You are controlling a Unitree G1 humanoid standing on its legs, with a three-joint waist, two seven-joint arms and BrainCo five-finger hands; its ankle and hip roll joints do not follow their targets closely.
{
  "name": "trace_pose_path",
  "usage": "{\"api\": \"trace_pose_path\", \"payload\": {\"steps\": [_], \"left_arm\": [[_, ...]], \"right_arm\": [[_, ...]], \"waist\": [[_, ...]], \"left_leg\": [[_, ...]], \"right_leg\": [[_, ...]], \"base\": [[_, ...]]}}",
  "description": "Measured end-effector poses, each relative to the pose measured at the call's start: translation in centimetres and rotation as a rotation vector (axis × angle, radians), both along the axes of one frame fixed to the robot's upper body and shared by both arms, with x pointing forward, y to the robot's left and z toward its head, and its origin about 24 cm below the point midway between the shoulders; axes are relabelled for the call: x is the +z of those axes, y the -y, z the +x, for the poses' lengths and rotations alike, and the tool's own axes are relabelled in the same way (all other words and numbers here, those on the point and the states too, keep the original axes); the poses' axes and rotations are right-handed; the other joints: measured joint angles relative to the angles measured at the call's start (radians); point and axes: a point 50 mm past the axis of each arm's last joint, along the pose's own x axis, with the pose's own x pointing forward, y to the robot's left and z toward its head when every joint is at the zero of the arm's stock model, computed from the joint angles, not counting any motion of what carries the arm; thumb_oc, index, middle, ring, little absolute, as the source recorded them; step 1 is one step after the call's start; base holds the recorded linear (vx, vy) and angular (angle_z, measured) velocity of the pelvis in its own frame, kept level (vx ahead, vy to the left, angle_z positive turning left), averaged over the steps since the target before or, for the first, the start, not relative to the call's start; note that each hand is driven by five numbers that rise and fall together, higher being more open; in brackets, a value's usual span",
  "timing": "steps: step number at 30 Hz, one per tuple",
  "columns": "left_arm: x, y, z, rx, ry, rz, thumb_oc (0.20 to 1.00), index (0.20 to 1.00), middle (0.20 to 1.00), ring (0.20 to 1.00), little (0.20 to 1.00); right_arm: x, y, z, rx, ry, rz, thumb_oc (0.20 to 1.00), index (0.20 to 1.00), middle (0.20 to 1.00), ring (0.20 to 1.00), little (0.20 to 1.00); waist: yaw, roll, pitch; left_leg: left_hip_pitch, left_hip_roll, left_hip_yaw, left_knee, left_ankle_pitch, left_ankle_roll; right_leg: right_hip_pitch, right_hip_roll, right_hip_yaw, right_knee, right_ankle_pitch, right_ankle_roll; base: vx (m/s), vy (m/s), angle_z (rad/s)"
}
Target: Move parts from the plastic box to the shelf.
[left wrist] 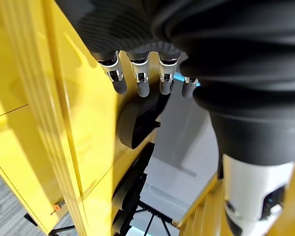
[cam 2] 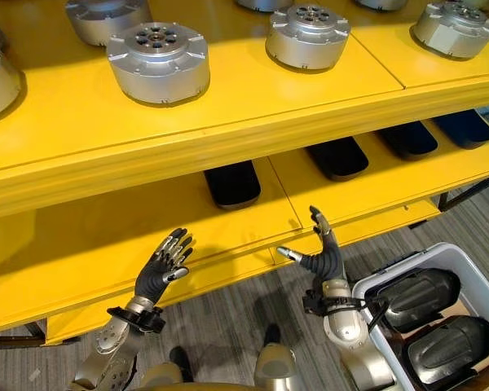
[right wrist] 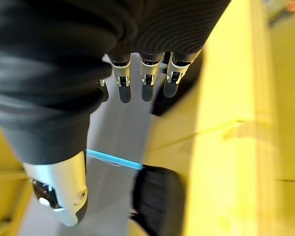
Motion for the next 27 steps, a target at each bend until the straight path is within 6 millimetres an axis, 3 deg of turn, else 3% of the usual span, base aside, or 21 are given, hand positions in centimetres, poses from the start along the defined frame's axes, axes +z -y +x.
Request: {"api": "trace_pose_path", "payload": {"steps": [3,11,15,20,23,24,25,26,27], "left_arm": [[-0.1,0.1,0.0,-0.008,-0.014,0.002,1.0,1.0,1.0,1.0,1.0],[-0.4,0.3,-0.1,-0.049,-0.037,0.005,1.0,1.0,1.0,1.0,1.0],[-0.4,0.4,-0.3,-0.079,-0.033,0.004,1.0,1.0,1.0,1.0,1.0],[0.0,0.7,0.5,-0.252,0.006,0.12,1.0,1.0,1.0,1.0,1.0],[0.0,1.0,0.8,-0.281,-0.003,0.126,1.0,1.0,1.0,1.0,1.0],[-0.2,1.0,0.6,-0.276,-0.015,0.123,1.0,1.0,1.0,1.0,1.0],[-0.6,0.9,0.2,-0.267,-0.039,0.117,1.0,1.0,1.0,1.0,1.0],[-0.8,1.0,0.0,-0.268,-0.05,0.118,1.0,1.0,1.0,1.0,1.0],[-0.9,0.9,-0.3,-0.261,-0.046,0.132,1.0,1.0,1.0,1.0,1.0]], "right_arm": [[0.1,0.0,1.2,0.01,0.006,-0.017,1.0,1.0,1.0,1.0,1.0],[-1.7,0.3,1.2,-0.009,-0.078,-0.048,1.0,1.0,1.0,1.0,1.0],[-3.3,1.7,0.5,-0.082,-0.151,-0.061,1.0,1.0,1.0,1.0,1.0],[-4.8,4.6,-0.4,-0.279,-0.224,-0.03,1.0,1.0,1.0,1.0,1.0],[-5.5,4.8,-0.6,-0.32,-0.254,0.007,1.0,1.0,1.0,1.0,1.0],[-5.6,4.6,-0.7,-0.329,-0.26,0.031,1.0,1.0,1.0,1.0,1.0],[-5.4,4.2,-0.2,-0.312,-0.254,0.041,1.0,1.0,1.0,1.0,1.0],[-5.5,4.3,-0.4,-0.317,-0.261,0.042,1.0,1.0,1.0,1.0,1.0],[-5.0,3.8,0.2,-0.295,-0.237,0.048,1.0,1.0,1.0,1.0,1.0]], "waist": [[0.018,0.004,-0.002],[0.023,0.003,-0.003],[0.019,-0.001,-0.006],[-0.03,-0.046,-0.012],[-0.063,-0.068,-0.012],[-0.064,-0.069,-0.011],[-0.053,-0.055,0.003],[-0.072,-0.058,0.008],[-0.049,-0.051,0.014]], "left_leg": [[-0.001,0.001,0.002,-0.002,0.008,0.0],[0.002,-0.01,0.007,-0.046,0.043,0.005],[0.042,-0.02,0.032,-0.089,0.056,0.005],[0.03,-0.035,0.069,-0.077,0.045,0.014],[0.041,-0.05,0.092,-0.071,0.023,0.013],[0.05,-0.051,0.118,-0.072,0.022,0.014],[0.067,-0.03,0.166,-0.077,0.015,0.02],[0.08,-0.042,0.186,-0.073,0.003,0.019],[0.073,-0.046,0.19,-0.067,-0.018,0.039]], "right_leg": [[0.0,0.003,0.002,-0.01,0.012,0.0],[0.003,0.007,0.002,-0.056,0.05,-0.001],[0.023,0.009,0.01,-0.077,0.06,0.002],[-0.008,-0.002,0.055,-0.077,0.083,0.016],[-0.015,-0.013,0.067,-0.085,0.101,0.024],[-0.028,-0.007,0.065,-0.085,0.131,0.029],[-0.043,0.006,0.05,-0.092,0.201,0.051],[-0.041,0.014,0.034,-0.113,0.252,0.06],[-0.062,0.041,0.018,-0.161,0.352,0.049]], "base": [[0.0,0.011,-0.01],[0.0,0.02,-0.01],[0.01,0.135,-0.11],[-0.02,0.189,-0.22],[0.02,0.1,-0.3],[-0.06,0.038,-0.85],[-0.12,0.019,-0.96],[-0.14,0.017,-1.32],[-0.11,-0.009,-1.53]]}}
